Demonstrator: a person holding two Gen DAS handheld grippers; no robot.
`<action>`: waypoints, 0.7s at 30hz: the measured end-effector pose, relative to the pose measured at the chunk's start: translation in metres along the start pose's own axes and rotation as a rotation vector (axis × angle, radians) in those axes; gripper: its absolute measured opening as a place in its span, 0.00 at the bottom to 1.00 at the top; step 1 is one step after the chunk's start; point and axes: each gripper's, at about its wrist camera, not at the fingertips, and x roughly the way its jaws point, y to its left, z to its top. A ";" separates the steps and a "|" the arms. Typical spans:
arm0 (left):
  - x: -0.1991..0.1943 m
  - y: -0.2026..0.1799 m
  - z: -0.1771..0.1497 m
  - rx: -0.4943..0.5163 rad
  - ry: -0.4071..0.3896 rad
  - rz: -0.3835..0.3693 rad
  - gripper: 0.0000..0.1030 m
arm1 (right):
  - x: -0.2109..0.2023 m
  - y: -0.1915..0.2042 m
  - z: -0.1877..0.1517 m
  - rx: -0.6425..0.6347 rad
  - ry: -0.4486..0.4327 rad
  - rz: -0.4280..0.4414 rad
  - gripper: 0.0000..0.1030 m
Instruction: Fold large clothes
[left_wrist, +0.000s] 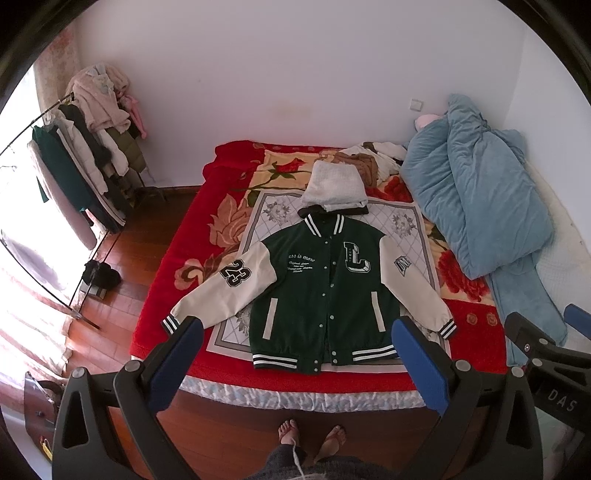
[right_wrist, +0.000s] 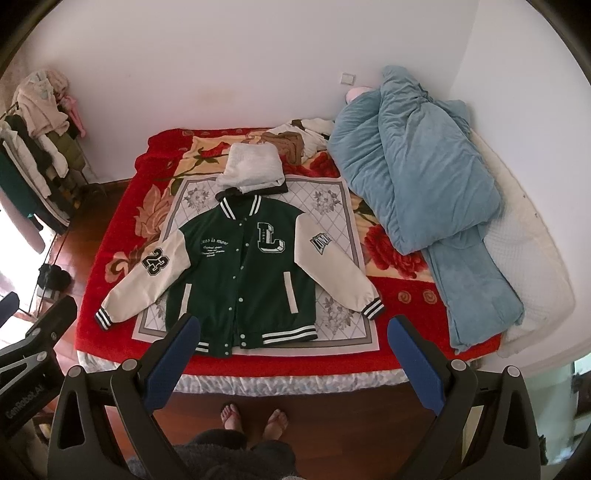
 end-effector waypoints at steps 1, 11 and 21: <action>-0.001 0.000 0.001 0.001 -0.001 -0.001 1.00 | 0.000 0.000 -0.001 0.001 -0.001 0.000 0.99; -0.008 -0.001 0.003 0.001 -0.007 -0.003 1.00 | -0.001 0.000 0.001 0.003 -0.005 0.000 0.99; -0.007 -0.004 0.002 0.007 -0.007 0.000 1.00 | -0.005 0.000 0.004 0.004 -0.008 0.003 0.99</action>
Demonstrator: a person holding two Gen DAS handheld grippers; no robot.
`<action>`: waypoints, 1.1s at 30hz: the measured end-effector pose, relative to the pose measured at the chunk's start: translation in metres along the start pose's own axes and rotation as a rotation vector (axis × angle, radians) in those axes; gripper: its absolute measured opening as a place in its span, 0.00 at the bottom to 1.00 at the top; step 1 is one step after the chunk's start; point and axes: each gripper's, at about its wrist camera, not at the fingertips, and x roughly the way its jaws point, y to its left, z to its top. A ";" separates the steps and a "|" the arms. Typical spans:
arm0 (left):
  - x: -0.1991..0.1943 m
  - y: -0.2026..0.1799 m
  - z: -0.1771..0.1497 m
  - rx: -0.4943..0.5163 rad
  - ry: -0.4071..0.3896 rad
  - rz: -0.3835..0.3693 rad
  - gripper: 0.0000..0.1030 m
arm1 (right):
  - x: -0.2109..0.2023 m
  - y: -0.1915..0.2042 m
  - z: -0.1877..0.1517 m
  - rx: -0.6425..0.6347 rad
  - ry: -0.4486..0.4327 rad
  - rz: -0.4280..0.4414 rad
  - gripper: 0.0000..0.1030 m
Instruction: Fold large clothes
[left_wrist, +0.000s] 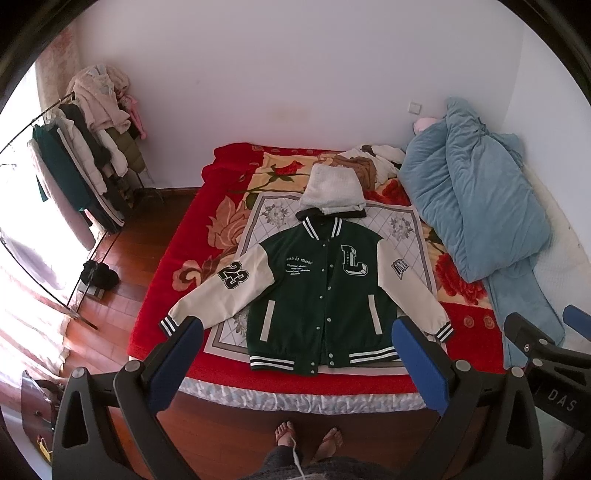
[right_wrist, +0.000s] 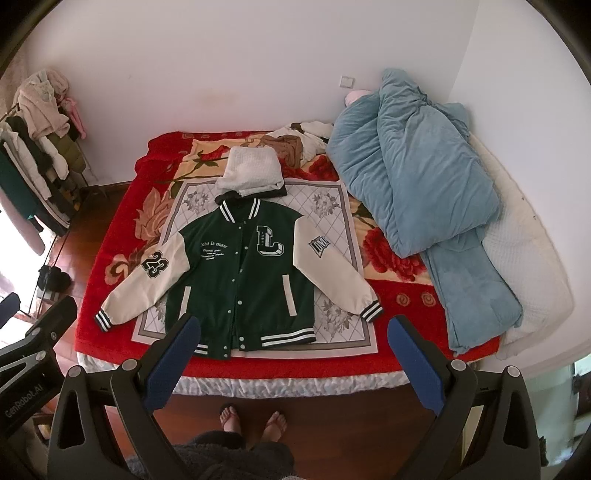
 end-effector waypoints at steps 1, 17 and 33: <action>-0.001 0.000 0.000 -0.001 0.000 -0.001 1.00 | 0.001 0.000 -0.002 -0.002 -0.001 -0.003 0.99; 0.062 -0.018 0.016 0.058 -0.029 0.023 1.00 | 0.044 -0.020 0.009 0.143 -0.007 -0.026 0.99; 0.325 -0.114 0.026 0.107 0.097 0.194 1.00 | 0.381 -0.205 -0.074 0.684 0.312 0.021 0.80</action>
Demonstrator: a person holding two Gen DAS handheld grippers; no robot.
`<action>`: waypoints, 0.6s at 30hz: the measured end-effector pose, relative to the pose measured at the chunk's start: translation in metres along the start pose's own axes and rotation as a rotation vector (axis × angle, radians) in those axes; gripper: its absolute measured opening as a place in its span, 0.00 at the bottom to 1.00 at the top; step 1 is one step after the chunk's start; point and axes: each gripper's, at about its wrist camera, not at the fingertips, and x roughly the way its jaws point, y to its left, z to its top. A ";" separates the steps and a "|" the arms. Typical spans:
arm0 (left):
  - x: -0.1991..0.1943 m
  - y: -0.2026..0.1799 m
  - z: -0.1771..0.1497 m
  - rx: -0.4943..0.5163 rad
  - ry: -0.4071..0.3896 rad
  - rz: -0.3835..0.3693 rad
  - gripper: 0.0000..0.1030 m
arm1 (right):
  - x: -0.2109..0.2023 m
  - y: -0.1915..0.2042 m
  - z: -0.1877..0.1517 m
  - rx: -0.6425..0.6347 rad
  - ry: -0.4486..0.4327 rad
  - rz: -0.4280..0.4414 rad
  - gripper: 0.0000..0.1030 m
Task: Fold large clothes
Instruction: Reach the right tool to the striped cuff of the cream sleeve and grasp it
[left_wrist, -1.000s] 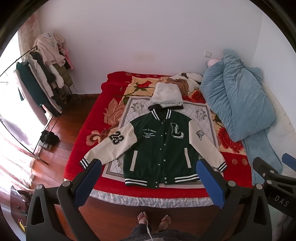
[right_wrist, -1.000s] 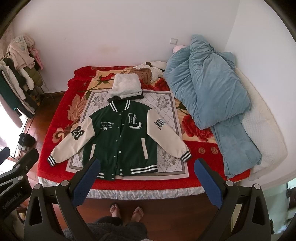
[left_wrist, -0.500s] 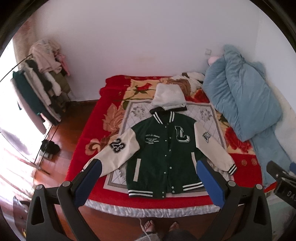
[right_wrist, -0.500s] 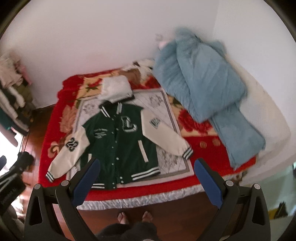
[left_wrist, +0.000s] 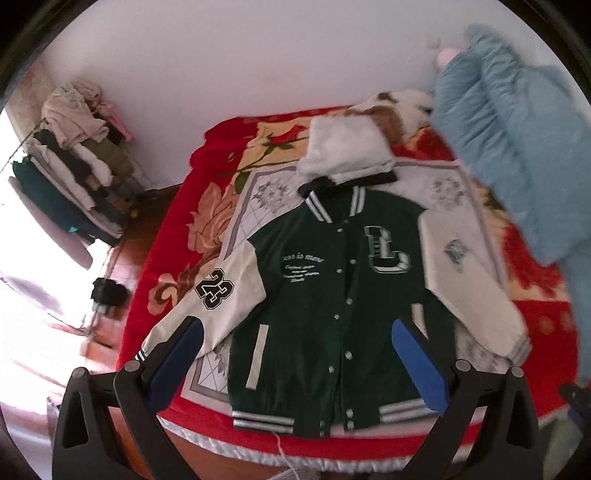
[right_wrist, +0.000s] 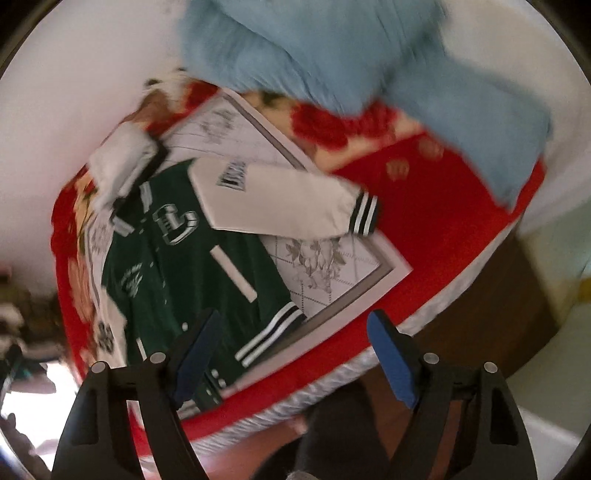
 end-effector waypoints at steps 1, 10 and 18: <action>0.021 -0.013 0.001 -0.006 0.011 0.018 1.00 | 0.034 -0.015 0.013 0.048 0.040 0.024 0.80; 0.217 -0.120 -0.022 0.024 0.210 0.111 1.00 | 0.290 -0.064 0.057 0.313 0.245 0.172 0.80; 0.317 -0.180 -0.039 0.044 0.310 0.078 1.00 | 0.407 -0.095 0.078 0.566 0.112 0.210 0.64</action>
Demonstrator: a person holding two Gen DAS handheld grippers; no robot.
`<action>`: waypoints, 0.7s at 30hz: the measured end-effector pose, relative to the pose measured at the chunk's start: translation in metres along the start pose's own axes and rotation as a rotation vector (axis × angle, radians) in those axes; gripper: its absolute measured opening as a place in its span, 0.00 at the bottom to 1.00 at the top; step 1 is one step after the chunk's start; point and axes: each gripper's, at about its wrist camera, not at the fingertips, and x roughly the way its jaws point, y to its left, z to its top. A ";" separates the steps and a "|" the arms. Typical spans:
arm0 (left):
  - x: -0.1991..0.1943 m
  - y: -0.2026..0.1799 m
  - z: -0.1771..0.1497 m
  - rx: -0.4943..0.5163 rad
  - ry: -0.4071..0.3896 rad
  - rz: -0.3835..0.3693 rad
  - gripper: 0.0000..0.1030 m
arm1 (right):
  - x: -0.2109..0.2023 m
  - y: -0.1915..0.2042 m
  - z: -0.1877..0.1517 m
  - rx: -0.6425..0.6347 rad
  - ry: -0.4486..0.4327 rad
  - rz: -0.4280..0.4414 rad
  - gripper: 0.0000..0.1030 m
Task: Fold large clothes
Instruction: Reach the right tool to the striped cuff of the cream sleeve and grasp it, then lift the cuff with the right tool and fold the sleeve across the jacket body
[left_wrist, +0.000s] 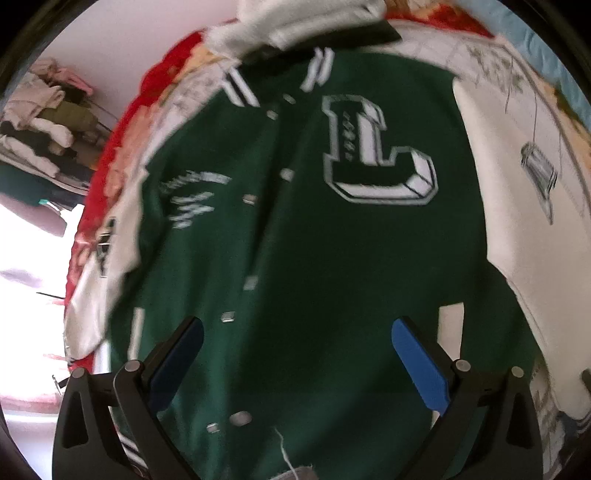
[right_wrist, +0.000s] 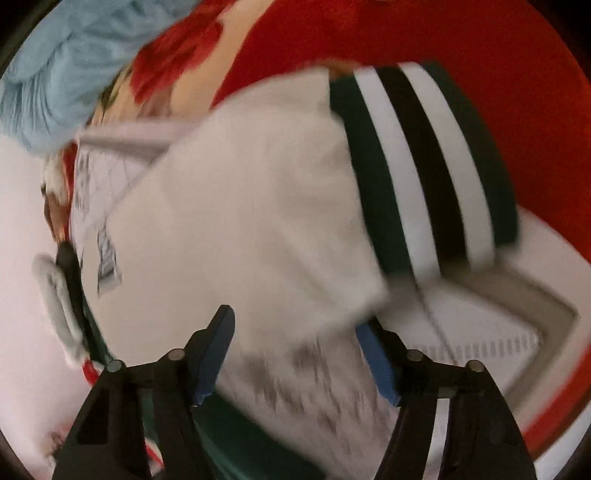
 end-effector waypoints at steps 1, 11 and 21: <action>0.006 -0.009 0.002 0.007 0.006 -0.009 1.00 | 0.001 0.003 0.002 0.002 -0.031 -0.005 0.48; 0.002 -0.090 0.029 0.066 -0.017 -0.080 1.00 | -0.028 0.095 0.041 -0.285 -0.563 -0.347 0.10; 0.005 -0.153 0.055 0.150 -0.019 -0.120 1.00 | 0.032 0.043 0.096 0.087 -0.168 0.089 0.41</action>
